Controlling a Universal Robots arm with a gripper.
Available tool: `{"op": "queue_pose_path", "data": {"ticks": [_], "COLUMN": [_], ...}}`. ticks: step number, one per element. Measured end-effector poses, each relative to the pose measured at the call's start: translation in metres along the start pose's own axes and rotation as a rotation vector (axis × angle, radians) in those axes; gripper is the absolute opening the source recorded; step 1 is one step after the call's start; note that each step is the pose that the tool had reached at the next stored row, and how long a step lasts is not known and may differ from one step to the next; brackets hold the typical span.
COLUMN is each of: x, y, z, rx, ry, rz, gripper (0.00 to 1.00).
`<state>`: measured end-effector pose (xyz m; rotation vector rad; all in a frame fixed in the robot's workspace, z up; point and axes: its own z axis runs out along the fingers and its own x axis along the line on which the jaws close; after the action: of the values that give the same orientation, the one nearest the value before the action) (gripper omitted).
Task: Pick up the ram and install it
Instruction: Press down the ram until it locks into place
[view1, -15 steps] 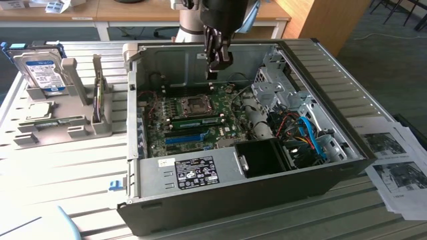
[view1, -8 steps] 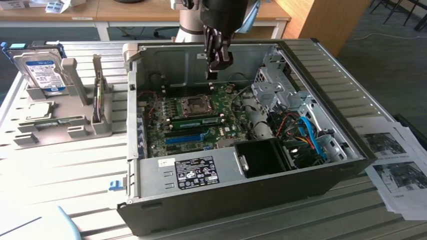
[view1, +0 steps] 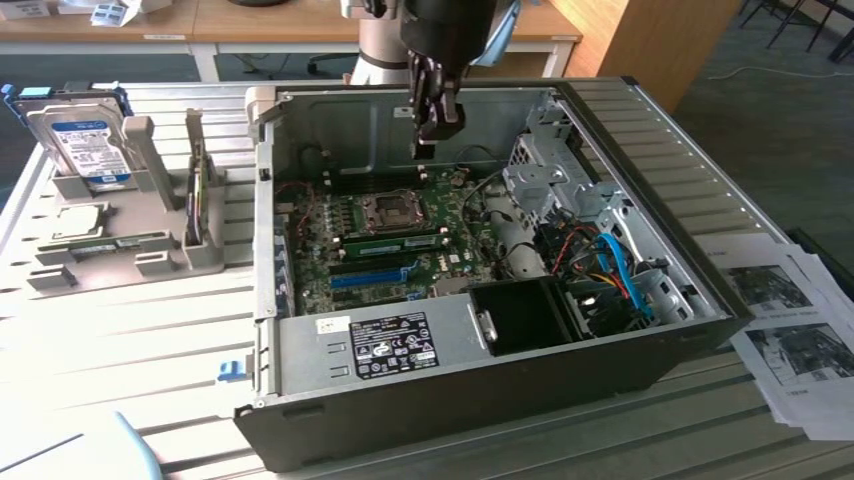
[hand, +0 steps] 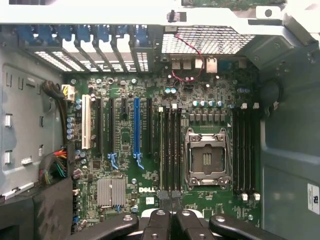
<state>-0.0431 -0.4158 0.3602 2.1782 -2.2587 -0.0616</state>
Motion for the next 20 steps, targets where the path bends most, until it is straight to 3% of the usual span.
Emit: {"op": "queue_pose_path", "data": {"ticks": [20], "x": [0.0001], "y": [0.0000], "z": [0.0005], "rx": [0.0075], "ry": [-0.0090], "rz": [0.300], "gripper": [0.09]}}
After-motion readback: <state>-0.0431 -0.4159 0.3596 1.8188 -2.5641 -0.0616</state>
